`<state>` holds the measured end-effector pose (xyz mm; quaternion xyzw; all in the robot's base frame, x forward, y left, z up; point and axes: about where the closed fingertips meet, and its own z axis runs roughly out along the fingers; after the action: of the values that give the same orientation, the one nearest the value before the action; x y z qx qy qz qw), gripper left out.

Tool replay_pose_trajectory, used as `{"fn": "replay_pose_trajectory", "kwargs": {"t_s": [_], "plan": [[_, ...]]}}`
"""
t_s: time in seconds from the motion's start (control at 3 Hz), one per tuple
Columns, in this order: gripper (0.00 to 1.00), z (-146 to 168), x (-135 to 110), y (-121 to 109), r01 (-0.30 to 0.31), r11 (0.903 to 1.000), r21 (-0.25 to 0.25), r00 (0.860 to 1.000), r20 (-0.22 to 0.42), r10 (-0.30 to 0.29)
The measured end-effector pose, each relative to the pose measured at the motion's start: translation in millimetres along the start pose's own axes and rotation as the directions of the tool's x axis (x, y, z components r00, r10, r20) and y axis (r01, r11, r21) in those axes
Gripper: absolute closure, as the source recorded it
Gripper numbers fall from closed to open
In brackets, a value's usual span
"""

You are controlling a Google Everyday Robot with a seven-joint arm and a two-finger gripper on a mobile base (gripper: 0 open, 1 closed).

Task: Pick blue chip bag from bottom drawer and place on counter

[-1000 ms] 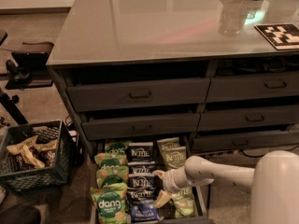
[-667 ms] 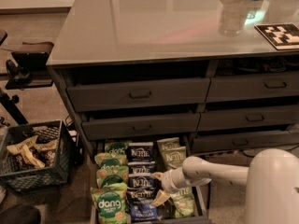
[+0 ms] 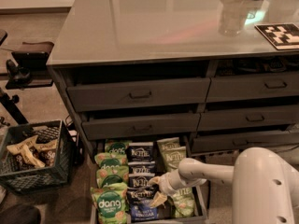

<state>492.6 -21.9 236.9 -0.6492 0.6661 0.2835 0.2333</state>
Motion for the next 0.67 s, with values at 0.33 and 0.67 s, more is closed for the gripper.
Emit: {"fn": "replay_pose_trajectory", "kwargs": {"t_s": [0.33, 0.67], "plan": [[0.39, 14.2, 5.1, -0.7, -0.009, 0.9996, -0.028, 1.0, -0.005, 0.009], [0.4, 26.5, 6.3, -0.1, -0.011, 0.9982, -0.059, 1.0, -0.008, 0.01]]}}
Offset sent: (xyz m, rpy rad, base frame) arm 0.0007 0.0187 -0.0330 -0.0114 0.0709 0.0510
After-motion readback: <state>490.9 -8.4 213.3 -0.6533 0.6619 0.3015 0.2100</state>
